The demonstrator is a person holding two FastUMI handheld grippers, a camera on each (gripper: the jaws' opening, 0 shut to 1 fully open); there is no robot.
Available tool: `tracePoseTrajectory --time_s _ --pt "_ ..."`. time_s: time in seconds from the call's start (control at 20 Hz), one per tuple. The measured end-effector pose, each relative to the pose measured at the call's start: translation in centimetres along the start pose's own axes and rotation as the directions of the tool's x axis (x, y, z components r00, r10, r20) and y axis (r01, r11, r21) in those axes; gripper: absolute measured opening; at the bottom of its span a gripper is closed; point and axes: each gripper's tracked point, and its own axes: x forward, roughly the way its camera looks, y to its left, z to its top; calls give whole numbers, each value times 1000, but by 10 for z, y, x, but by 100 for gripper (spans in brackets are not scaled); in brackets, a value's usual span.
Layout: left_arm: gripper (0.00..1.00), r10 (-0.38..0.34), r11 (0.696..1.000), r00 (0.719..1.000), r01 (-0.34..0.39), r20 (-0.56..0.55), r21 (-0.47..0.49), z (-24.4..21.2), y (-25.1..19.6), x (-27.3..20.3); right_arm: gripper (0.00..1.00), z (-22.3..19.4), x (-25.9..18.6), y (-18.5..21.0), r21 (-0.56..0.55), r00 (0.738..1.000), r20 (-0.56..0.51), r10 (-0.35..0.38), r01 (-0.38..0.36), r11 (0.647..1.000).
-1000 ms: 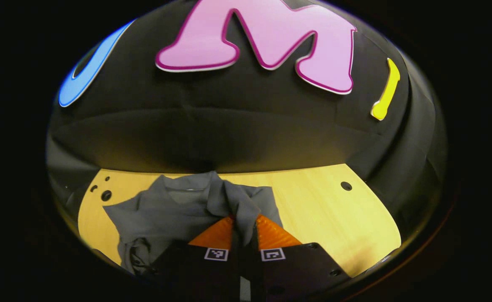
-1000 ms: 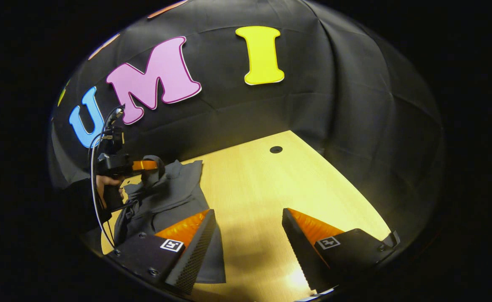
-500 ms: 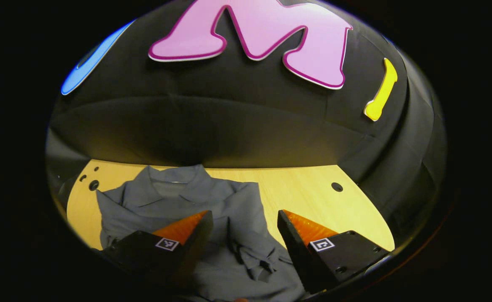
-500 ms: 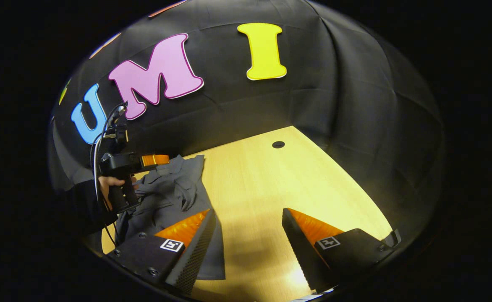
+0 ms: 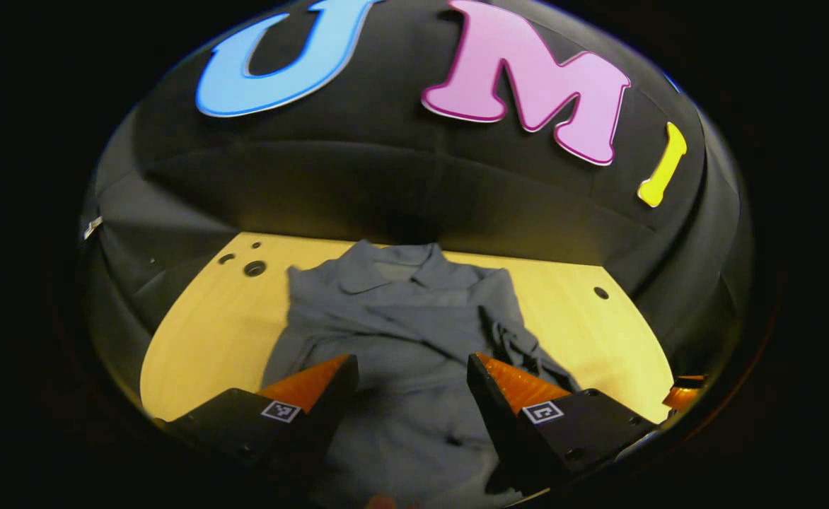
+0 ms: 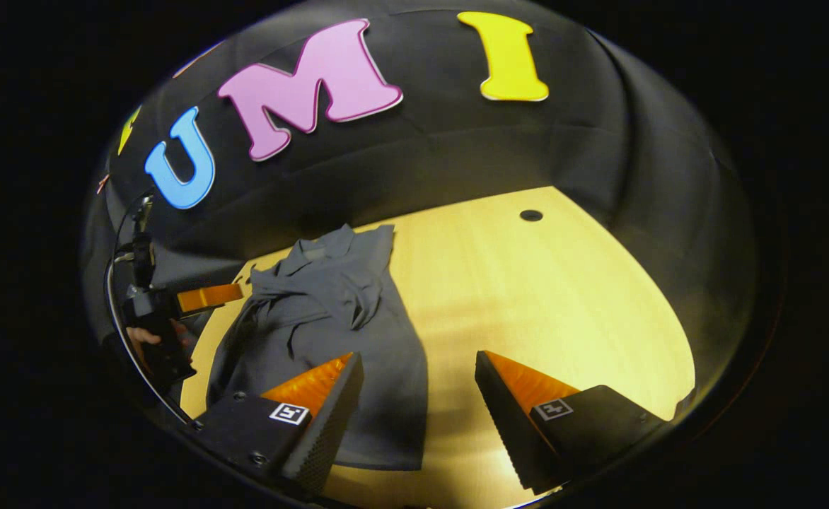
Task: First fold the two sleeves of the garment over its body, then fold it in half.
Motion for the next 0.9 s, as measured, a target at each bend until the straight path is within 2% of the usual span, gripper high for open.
tracePoseTrajectory --time_s 0.15,0.3,0.55,0.7,0.9 --pt "96 72 997 996 -71 -42 37 -44 48 -38 99 -30 13 13 14 995 -95 15 -13 1000" --pt "96 114 993 988 -114 -106 14 -97 81 -72 99 -57 24 21 -9 985 -171 -1 -1 1000" --pt "96 189 980 956 -196 -226 -9 -174 127 -106 99 -107 37 26 -47 950 -308 -58 46 998" --pt "96 201 976 939 -215 -280 -20 -203 142 -113 99 -126 36 28 -36 936 -342 -79 71 997" --pt "96 211 975 920 -220 -329 10 -232 146 -110 99 -134 39 14 -59 925 -343 -161 149 987"
